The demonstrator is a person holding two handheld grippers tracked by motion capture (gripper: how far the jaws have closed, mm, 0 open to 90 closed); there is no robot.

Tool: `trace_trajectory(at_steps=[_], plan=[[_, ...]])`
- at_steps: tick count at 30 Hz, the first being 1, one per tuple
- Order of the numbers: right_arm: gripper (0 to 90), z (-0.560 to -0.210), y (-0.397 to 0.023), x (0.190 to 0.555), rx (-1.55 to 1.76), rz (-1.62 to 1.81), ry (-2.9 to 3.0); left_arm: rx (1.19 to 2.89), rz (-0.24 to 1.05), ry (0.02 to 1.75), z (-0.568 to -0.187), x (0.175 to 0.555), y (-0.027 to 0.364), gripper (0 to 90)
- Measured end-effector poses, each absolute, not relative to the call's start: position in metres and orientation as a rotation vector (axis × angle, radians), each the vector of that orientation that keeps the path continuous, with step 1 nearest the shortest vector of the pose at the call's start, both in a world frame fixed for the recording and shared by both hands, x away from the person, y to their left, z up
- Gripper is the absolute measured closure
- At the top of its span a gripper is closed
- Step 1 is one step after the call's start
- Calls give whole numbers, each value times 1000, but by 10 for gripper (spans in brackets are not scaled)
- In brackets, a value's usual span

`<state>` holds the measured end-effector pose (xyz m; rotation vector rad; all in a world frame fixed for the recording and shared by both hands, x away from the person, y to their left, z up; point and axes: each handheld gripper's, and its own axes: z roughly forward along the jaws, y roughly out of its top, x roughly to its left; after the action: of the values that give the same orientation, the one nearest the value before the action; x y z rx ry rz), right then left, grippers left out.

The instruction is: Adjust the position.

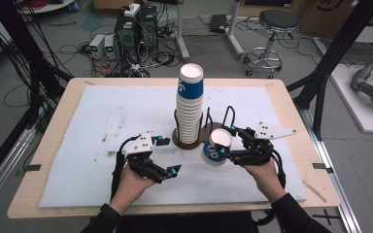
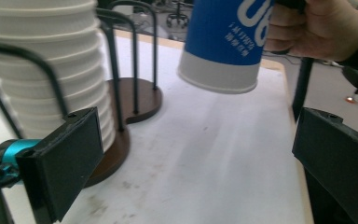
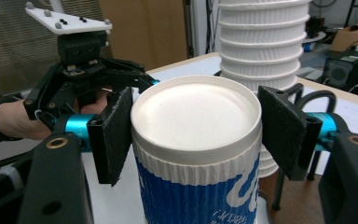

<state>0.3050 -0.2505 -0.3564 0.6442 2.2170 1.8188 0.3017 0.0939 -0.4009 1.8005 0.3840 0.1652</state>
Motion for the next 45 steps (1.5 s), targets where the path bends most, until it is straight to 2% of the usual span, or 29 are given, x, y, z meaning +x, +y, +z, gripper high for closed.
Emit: trace_trajectory(at_steps=[9, 24, 30, 34, 43, 45], plan=[[311, -358, -238, 303, 602, 1852, 2276, 1828, 99, 301, -404, 299, 67, 17], [311, -364, -217, 297, 548, 1897, 2356, 1810, 17, 277, -415, 303, 35, 17], [311, -365, -213, 296, 546, 1912, 2365, 1863, 1, 285, -419, 307, 28, 18], [311, -365, -212, 296, 546, 1919, 2367, 1868, -6, 274, -419, 307, 31, 139], [306, -363, -215, 297, 532, 1919, 2381, 1895, -9, 265, -412, 309, 37, 189], [263, -360, -215, 298, 533, 1883, 2393, 1910, -21, 264, -410, 309, 37, 191]])
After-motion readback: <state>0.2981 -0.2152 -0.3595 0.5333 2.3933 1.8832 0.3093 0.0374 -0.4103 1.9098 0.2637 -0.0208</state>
